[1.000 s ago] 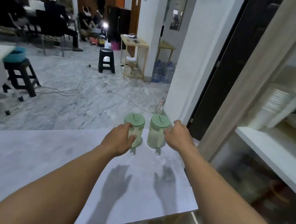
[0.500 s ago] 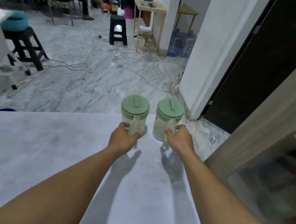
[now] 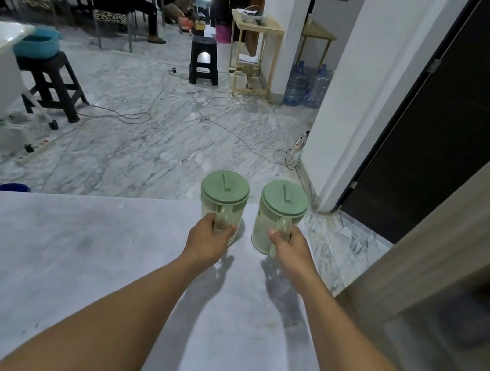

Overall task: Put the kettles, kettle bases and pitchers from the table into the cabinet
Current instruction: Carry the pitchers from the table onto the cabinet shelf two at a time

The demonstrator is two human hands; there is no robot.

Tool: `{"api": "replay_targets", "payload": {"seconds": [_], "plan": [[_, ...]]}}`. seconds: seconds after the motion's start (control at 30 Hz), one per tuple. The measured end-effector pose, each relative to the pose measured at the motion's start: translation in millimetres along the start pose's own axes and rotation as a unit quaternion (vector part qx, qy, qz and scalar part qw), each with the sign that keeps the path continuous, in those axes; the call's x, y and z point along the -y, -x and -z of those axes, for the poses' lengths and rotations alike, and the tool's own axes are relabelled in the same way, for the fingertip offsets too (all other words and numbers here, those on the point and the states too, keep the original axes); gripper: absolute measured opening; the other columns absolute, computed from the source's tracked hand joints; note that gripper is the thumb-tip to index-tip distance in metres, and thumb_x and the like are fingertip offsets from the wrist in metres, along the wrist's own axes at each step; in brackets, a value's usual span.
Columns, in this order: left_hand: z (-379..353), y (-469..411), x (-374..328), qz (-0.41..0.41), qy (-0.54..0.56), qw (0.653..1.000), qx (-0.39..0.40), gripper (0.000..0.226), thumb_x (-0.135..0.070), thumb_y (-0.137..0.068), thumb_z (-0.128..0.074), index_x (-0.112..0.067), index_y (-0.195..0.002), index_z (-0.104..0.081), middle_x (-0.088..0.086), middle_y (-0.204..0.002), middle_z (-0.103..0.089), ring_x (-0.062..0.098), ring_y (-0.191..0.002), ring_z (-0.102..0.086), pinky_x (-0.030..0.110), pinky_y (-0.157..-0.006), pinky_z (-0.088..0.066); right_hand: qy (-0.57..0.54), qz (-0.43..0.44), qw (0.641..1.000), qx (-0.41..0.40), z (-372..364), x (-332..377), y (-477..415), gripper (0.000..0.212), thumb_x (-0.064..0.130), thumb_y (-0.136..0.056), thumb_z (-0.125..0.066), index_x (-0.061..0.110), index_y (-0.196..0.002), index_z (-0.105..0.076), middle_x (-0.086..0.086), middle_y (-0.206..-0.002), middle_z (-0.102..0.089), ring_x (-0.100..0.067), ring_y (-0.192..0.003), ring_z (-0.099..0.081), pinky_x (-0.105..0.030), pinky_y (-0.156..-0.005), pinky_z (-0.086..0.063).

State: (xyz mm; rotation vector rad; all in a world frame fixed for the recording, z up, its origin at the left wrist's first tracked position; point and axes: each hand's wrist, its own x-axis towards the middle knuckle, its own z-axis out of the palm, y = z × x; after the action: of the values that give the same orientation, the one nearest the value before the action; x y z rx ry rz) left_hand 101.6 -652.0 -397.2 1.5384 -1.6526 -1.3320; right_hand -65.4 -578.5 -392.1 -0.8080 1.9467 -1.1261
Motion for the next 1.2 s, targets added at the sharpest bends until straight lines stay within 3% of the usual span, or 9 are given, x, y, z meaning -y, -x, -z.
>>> {"api": "replay_targets", "payload": {"seconds": [0.23, 0.43, 0.6, 0.7, 0.9, 1.03, 1.2], "plan": [[27.6, 20.0, -14.3, -0.018, -0.004, 1.000, 0.017, 0.035, -0.040, -0.093, -0.062, -0.015, -0.118, -0.060, 0.002, -0.114, -0.065, 0.025, -0.105, -0.062, 0.042, -0.094, -0.052, -0.015, 0.001, 1.000, -0.002, 12.5, 16.3, 28.6, 0.031, 0.033, -0.100, -0.058, 0.017, -0.127, -0.054, 0.000, -0.116, -0.062, -0.020, -0.106, -0.060, -0.035, -0.092, -0.047], [71.9, 51.0, -48.1, -0.055, -0.001, 0.998, 0.031, 0.039, -0.041, -0.094, -0.060, -0.015, -0.122, -0.059, 0.003, -0.118, -0.064, 0.025, -0.108, -0.060, 0.043, -0.097, -0.050, 0.007, 0.012, 0.999, -0.031, 30.2, 60.8, 73.4, 0.038, 0.040, -0.098, -0.059, 0.016, -0.128, -0.058, -0.005, -0.122, -0.064, -0.024, -0.111, -0.060, -0.045, -0.098, -0.050], [112.9, 84.5, -74.9, -0.102, 0.002, 0.993, 0.059, 0.036, -0.039, -0.095, -0.060, -0.013, -0.121, -0.059, 0.006, -0.115, -0.065, 0.027, -0.106, -0.061, 0.042, -0.095, -0.049, 0.006, 0.010, 0.998, -0.058, 41.3, 96.1, 128.6, 0.026, 0.043, -0.096, -0.059, 0.018, -0.105, -0.062, -0.007, -0.114, -0.066, -0.025, -0.108, -0.062, -0.052, -0.103, -0.050], [137.1, 112.3, -87.9, -0.133, 0.008, 0.987, 0.091, 0.038, -0.039, -0.094, -0.061, -0.013, -0.121, -0.060, 0.007, -0.116, -0.066, 0.028, -0.107, -0.062, 0.045, -0.097, -0.050, 0.001, 0.008, 0.996, -0.088, 41.8, 118.9, 178.5, 0.026, 0.040, -0.097, -0.058, 0.015, -0.105, -0.063, -0.004, -0.111, -0.066, -0.026, -0.109, -0.062, -0.051, -0.101, -0.051], [180.1, 179.2, -103.2, -0.197, 0.000, 0.968, 0.157, 0.036, -0.042, -0.090, -0.064, -0.015, -0.114, -0.066, 0.006, -0.111, -0.069, 0.027, -0.103, -0.065, 0.046, -0.094, -0.053, -0.041, -0.003, 0.987, -0.153, 37.0, 148.4, 294.1, 0.033, 0.035, -0.101, -0.055, 0.014, -0.126, -0.061, -0.008, -0.122, -0.066, -0.027, -0.114, -0.061, -0.045, -0.096, -0.051], [206.7, 237.5, -115.4, -0.236, -0.005, 0.949, 0.209, 0.031, -0.037, -0.091, -0.065, -0.011, -0.109, -0.067, 0.011, -0.106, -0.070, 0.029, -0.099, -0.065, 0.042, -0.089, -0.053, -0.046, -0.013, 0.974, -0.222, 43.3, 159.1, 379.7, 0.032, 0.036, -0.099, -0.057, 0.015, -0.123, -0.059, -0.007, -0.119, -0.064, -0.027, -0.114, -0.060, -0.047, -0.094, -0.052], [219.5, 299.2, -124.9, -0.266, -0.009, 0.925, 0.270, 0.028, -0.040, -0.085, -0.067, -0.018, -0.102, -0.066, 0.006, -0.103, -0.070, 0.027, -0.100, -0.066, 0.053, -0.095, -0.054, -0.073, -0.022, 0.958, -0.276, 62.7, 165.0, 472.6, 0.034, 0.036, -0.096, -0.060, 0.016, -0.124, -0.060, -0.008, -0.120, -0.064, -0.031, -0.116, -0.060, -0.056, -0.102, -0.049]]}}
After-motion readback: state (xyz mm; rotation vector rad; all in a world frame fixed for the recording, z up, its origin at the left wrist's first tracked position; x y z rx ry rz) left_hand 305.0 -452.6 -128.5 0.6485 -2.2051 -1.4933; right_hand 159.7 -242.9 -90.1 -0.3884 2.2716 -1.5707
